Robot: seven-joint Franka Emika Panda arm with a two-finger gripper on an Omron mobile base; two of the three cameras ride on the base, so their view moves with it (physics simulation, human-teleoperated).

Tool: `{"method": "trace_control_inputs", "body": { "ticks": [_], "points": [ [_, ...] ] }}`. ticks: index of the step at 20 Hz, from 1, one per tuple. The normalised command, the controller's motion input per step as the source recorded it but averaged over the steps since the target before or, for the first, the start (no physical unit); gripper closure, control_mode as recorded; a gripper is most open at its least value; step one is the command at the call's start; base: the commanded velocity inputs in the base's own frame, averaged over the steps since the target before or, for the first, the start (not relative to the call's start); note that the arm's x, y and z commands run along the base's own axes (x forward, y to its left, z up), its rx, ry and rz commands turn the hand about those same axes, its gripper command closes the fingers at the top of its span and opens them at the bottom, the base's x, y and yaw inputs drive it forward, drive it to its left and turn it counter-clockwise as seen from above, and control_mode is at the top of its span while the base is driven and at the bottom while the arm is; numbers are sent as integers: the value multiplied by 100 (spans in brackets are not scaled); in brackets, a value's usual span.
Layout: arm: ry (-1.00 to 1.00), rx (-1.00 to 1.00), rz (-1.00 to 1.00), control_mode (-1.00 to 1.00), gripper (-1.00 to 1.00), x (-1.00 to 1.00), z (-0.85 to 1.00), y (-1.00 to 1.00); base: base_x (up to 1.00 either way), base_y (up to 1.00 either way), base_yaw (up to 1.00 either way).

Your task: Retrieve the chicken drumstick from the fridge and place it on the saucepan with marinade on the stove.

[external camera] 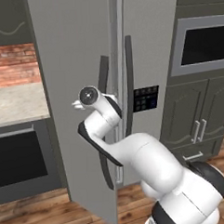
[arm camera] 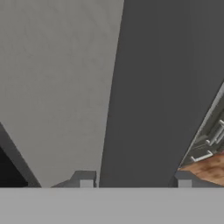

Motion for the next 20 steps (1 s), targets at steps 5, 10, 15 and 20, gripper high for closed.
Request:
{"method": "trace_control_inputs", "body": {
  "ticks": [5, 10, 15, 20],
  "points": [
    [0, -5, 0, -100, 100, -30, 0, 60, 0, 0, 0],
    [6, -2, 0, -100, 100, -6, 0, 60, 0, 0, 0],
    [5, 0, 0, -100, 100, -1, 0, 53, 0, 0, 0],
    [2, 0, 0, -100, 100, -3, 0, 48, 0, 0, 0]
  ]
}}
